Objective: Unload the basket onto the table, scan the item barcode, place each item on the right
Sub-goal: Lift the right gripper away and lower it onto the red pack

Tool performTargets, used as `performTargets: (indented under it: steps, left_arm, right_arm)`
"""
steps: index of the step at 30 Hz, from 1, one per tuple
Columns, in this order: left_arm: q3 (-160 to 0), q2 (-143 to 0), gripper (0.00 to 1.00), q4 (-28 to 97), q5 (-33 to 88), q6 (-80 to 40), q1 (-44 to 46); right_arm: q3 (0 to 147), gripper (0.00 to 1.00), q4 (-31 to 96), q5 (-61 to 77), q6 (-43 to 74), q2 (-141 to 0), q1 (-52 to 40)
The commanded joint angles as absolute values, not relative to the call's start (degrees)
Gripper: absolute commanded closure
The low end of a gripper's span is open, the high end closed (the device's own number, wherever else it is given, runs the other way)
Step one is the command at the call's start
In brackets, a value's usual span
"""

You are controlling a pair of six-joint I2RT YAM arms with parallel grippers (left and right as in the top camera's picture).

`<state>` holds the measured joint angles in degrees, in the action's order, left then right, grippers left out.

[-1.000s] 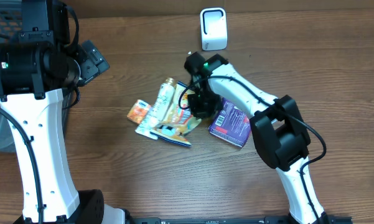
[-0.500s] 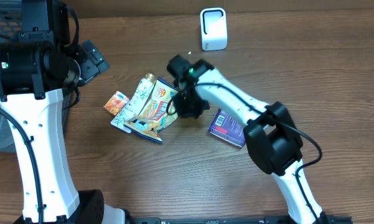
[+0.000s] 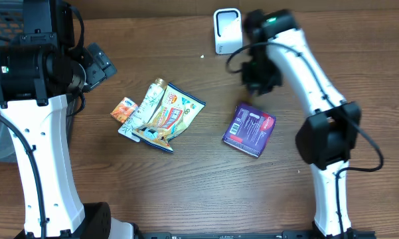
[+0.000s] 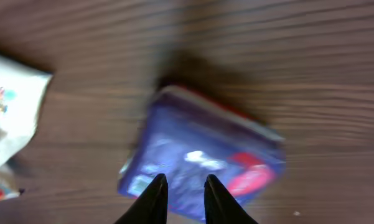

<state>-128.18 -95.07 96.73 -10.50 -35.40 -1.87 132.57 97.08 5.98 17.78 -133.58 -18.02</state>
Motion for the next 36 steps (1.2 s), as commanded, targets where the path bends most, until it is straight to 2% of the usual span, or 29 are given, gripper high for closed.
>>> performTargets:
  steps: [1, 5, 8, 16, 19, 21, 26, 30, 36]
  left_arm:
    - [-128.3, -95.5, 0.0, 96.8, -10.2, -34.3, -1.9]
    - [-128.3, -95.5, 0.0, 96.8, -10.3, -34.3, -1.9]
    - [-128.3, -95.5, 0.0, 96.8, -10.3, -34.3, -1.9]
    - [-128.3, -95.5, 0.0, 96.8, -10.3, -34.3, -1.9]
    - [-128.3, -95.5, 0.0, 96.8, -10.3, -34.3, -1.9]
    - [-128.3, -95.5, 0.0, 96.8, -10.3, -34.3, -1.9]
    - [-128.3, -95.5, 0.0, 96.8, -10.3, -34.3, -1.9]
    - [-128.3, -95.5, 0.0, 96.8, -10.3, -34.3, -1.9]
    - [-128.3, -95.5, 0.0, 96.8, -10.3, -34.3, -1.9]
  right_arm:
    - [132.4, 0.77, 97.1, 6.5, 17.5, -131.5, -14.3]
    - [130.1, 0.75, 97.1, 7.1, 16.8, -126.9, -11.5]
    - [125.5, 0.69, 97.1, 5.0, 16.3, -120.7, -10.2]
    - [105.5, 0.59, 92.5, 3.1, 16.5, -100.9, -9.7]
    - [94.4, 0.45, 86.4, 4.9, 16.7, -95.6, -9.7]
    - [87.6, 0.4, 81.6, 9.0, 16.7, -93.9, -9.6]
    - [71.8, 0.38, 64.5, 23.1, 17.9, -93.6, -9.6]
    - [63.2, 0.38, 54.6, 23.7, 22.7, -93.6, -9.6]
    - [57.0, 0.38, 47.7, 27.7, 24.6, -93.6, -9.6]
